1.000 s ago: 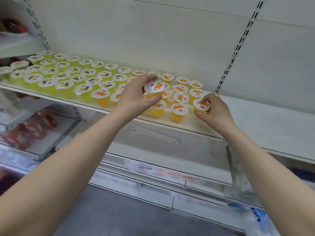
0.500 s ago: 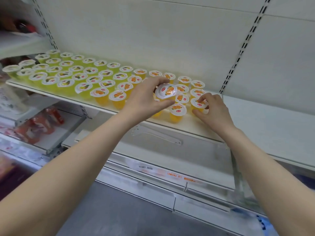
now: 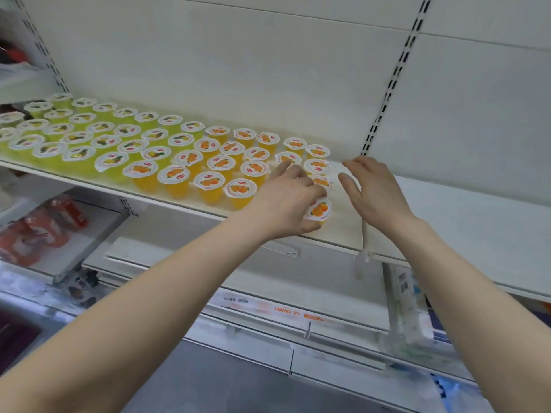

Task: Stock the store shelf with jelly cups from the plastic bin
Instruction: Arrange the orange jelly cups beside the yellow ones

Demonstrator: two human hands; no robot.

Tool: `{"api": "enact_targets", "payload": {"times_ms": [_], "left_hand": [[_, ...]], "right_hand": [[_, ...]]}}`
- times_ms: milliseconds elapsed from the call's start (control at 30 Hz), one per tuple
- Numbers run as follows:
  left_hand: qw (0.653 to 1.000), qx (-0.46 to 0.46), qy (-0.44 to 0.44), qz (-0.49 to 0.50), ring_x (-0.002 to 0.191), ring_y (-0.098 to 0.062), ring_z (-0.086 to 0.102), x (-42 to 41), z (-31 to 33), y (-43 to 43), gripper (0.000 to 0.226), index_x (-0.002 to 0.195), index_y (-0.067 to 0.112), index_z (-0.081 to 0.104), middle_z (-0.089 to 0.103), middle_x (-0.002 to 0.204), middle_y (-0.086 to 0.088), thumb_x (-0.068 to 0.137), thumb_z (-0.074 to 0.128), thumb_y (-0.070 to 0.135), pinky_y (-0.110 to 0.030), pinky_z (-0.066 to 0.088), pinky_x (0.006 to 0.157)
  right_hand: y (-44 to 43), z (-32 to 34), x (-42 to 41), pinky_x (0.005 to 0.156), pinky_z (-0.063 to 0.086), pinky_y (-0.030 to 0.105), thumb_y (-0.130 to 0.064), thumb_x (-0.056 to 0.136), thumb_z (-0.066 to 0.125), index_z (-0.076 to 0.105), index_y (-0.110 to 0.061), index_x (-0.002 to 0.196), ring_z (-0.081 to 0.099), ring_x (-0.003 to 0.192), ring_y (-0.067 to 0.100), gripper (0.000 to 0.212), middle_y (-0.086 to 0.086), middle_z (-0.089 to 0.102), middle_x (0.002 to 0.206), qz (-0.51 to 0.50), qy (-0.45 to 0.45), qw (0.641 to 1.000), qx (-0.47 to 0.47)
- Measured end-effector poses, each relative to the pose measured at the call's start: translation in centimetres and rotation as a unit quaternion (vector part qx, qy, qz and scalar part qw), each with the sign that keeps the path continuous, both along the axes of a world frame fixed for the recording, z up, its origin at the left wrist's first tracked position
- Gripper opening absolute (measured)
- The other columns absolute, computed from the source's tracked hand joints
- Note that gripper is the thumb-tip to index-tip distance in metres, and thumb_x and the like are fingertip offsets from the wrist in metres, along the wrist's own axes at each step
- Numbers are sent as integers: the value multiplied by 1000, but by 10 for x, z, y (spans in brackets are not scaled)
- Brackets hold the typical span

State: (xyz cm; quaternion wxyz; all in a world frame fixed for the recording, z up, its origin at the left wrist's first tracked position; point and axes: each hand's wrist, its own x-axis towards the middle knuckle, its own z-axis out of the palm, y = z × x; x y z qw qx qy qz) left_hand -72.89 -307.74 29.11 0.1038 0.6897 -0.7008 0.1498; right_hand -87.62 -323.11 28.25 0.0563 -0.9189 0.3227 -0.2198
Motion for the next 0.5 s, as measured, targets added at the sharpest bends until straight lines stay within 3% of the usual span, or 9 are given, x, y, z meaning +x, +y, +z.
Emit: {"api": "enact_targets", "payload": {"times_ms": [133, 500], "left_hand": [[999, 26, -5, 33, 126, -24, 43, -1, -10, -6, 60, 130, 26, 57, 64, 122, 1, 83, 56, 61, -46, 16, 118], [998, 30, -15, 56, 129, -26, 41, 2, -4, -4, 69, 134, 30, 53, 61, 127, 2, 80, 48, 74, -53, 19, 116]], "right_hand": [[-3, 2, -2, 104, 35, 43, -38, 102, 40, 51, -13, 138, 42, 129, 33, 44, 11, 49, 141, 0, 21, 1000, -21], [-4, 19, 8, 104, 33, 44, -40, 103, 38, 48, -13, 140, 40, 130, 32, 48, 11, 47, 142, 8, 17, 999, -49]]}}
